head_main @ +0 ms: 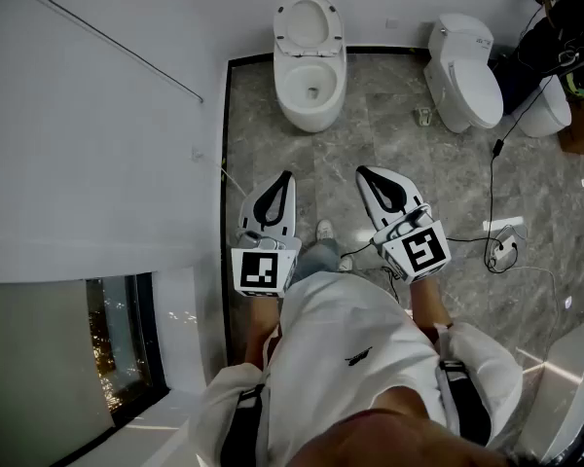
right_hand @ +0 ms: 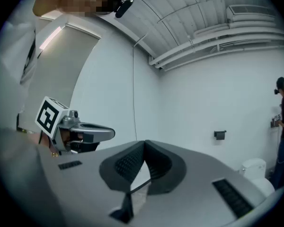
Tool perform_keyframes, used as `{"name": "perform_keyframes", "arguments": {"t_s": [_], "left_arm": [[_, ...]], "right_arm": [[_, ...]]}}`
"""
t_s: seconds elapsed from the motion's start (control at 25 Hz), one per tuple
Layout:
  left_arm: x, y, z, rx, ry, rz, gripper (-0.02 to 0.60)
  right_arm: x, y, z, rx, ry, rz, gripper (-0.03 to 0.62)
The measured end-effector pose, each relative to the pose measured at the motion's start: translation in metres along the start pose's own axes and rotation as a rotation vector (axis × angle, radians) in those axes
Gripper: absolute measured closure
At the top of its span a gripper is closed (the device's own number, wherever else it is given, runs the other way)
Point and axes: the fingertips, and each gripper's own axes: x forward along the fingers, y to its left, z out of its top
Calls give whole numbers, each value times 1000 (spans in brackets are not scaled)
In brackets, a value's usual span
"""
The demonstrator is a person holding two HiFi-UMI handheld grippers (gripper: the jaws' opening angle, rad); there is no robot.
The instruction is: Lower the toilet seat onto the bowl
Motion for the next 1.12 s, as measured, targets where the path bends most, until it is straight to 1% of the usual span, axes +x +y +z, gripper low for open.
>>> {"name": "perform_keyframes", "arguments": {"t_s": [0.24,0.44,0.6,0.72,0.88,1.0,1.12], "left_arm": [[14,-4,-8,-1,13,7,551],[32,0,-9,12,13,2,551],[52,15,-12,11,16,5,551],[69,26,-15,6,17,3,551],[96,47,-21,1,24,-8,551],[114,61,-22,-2,29,-20,551],[132,73,-20,-4,25,-28,551]], "right_arm": [[2,-18,-11,5,17,-34,563],[16,-37,-17,-29,24,-66,563],[36,-51,-22,-33,25,-49,563],[52,-63,-26,-23,37,-56,563],[82,-79,-26,-25,58,-64,563],[103,-88,-24,-28,58,-52,563],[121,-99,-21,-34,58,-58,563]]}}
